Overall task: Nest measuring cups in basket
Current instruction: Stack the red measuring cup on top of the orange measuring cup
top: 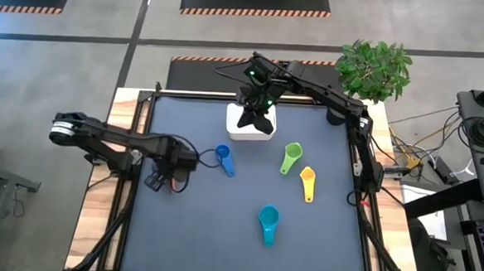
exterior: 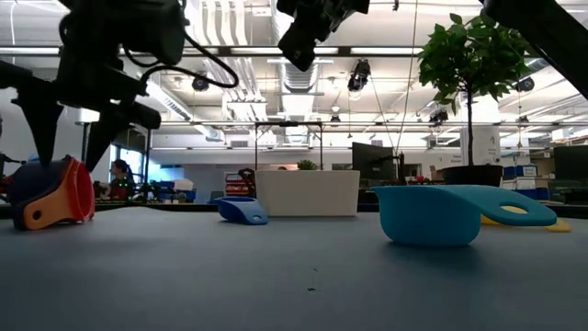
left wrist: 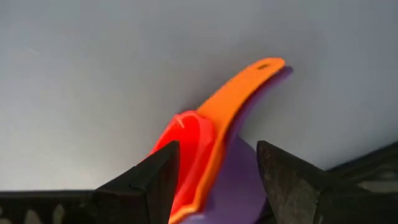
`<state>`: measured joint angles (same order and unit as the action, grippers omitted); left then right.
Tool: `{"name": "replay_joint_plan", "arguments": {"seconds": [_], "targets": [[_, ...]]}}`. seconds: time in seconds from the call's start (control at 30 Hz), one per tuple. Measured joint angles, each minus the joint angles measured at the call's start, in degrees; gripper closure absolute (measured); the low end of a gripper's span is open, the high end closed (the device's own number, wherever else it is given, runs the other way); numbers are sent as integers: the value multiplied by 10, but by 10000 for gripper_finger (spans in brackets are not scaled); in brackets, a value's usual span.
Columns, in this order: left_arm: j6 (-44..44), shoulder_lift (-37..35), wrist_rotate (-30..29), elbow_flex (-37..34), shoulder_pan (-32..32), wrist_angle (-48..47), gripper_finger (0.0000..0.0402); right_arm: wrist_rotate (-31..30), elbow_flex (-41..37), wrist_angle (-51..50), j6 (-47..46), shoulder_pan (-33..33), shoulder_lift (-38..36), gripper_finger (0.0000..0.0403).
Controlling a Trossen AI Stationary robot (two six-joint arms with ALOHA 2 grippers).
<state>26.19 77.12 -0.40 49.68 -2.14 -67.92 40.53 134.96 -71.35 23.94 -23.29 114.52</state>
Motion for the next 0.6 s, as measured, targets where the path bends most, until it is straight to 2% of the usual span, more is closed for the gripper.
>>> {"name": "replay_joint_plan", "arguments": {"seconds": [0.23, 0.33, 0.47, 0.6], "targets": [[6, 0, 2, -16, 18, 16, 207, 0, 0, -1, 0, 0, 0, 394], [7, 0, 26, -19, 20, 12, 215, 0, 0, -2, 1, 0, 0, 394], [7, 0, 32, -21, 20, 10, 243, 0, 0, -2, 7, 0, 0, 394], [14, 0, 32, -21, 20, 9, 289, -1, 0, -2, 7, 0, 0, 394]]}}
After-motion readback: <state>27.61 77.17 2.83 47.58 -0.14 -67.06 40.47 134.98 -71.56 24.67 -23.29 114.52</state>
